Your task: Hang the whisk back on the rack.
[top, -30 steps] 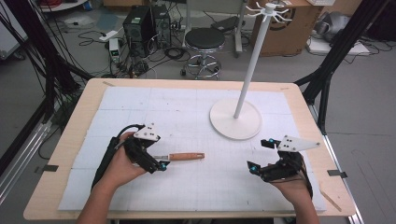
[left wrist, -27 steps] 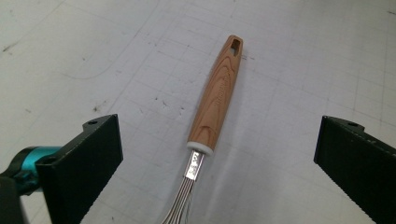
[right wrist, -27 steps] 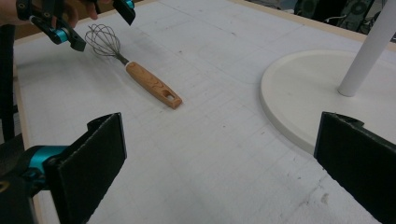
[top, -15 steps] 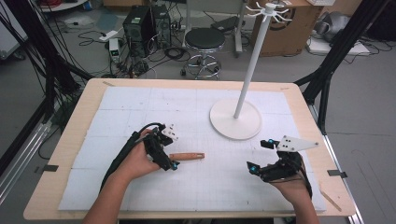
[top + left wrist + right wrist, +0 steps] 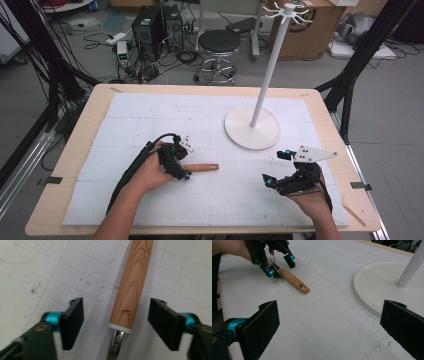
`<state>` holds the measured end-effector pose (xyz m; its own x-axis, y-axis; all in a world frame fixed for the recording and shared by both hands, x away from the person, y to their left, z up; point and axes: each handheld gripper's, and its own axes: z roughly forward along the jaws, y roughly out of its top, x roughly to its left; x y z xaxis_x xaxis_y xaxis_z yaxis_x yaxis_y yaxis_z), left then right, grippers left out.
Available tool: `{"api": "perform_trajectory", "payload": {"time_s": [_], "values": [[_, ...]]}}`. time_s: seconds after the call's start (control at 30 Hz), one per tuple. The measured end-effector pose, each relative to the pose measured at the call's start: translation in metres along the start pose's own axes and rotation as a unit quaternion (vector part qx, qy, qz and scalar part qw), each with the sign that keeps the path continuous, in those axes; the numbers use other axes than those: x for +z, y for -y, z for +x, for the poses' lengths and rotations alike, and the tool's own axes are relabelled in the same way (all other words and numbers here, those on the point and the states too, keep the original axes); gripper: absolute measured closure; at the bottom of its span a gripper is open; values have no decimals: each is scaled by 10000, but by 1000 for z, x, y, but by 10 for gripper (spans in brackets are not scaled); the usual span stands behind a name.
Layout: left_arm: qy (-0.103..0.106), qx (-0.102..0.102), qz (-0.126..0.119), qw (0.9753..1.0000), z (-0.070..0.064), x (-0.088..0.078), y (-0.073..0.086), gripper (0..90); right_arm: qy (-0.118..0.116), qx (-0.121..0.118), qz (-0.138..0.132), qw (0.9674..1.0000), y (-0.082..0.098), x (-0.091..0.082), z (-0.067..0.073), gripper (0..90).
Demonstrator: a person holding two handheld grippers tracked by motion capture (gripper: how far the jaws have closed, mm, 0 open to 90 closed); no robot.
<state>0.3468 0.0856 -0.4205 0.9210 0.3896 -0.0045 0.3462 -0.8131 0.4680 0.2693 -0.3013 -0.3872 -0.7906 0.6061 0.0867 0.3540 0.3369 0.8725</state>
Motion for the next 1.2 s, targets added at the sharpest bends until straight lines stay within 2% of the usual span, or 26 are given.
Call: {"api": "perform_trajectory", "payload": {"time_s": [0.03,0.13,0.17,0.3,0.37,0.53,0.6,0.83,1.0,1.1,1.17,1.2], "values": [[0,-39,11,10000,0,1,0,399,-13,28,4,10000,0,0,0,14],[10,23,173,9998,0,1,-1,448,-19,19,40,10000,1,1,0,14],[28,73,216,9997,0,1,-2,489,-12,35,44,10000,1,2,0,14],[-21,237,553,9982,-3,4,-15,507,-13,30,61,10000,1,3,0,14],[-6,220,624,9978,-3,6,-17,521,-30,17,55,10000,1,3,0,14],[85,193,584,9981,-2,5,-16,536,-27,30,60,10000,1,2,1,14],[148,215,578,9980,-2,4,-15,606,-18,6,53,10000,2,2,0,14],[207,275,559,9978,-4,3,-15,674,-12,29,46,10000,2,0,0,14],[281,182,562,9979,-2,2,-15,697,-13,22,30,10000,1,0,1,15],[282,123,421,9986,-1,-3,-13,698,-20,-8,27,10000,1,0,1,15],[330,79,222,9992,0,-9,-14,698,-22,-2,24,10000,1,0,1,14],[358,47,33,9993,0,-14,-14,699,-20,2,29,10000,1,0,1,14]]}}
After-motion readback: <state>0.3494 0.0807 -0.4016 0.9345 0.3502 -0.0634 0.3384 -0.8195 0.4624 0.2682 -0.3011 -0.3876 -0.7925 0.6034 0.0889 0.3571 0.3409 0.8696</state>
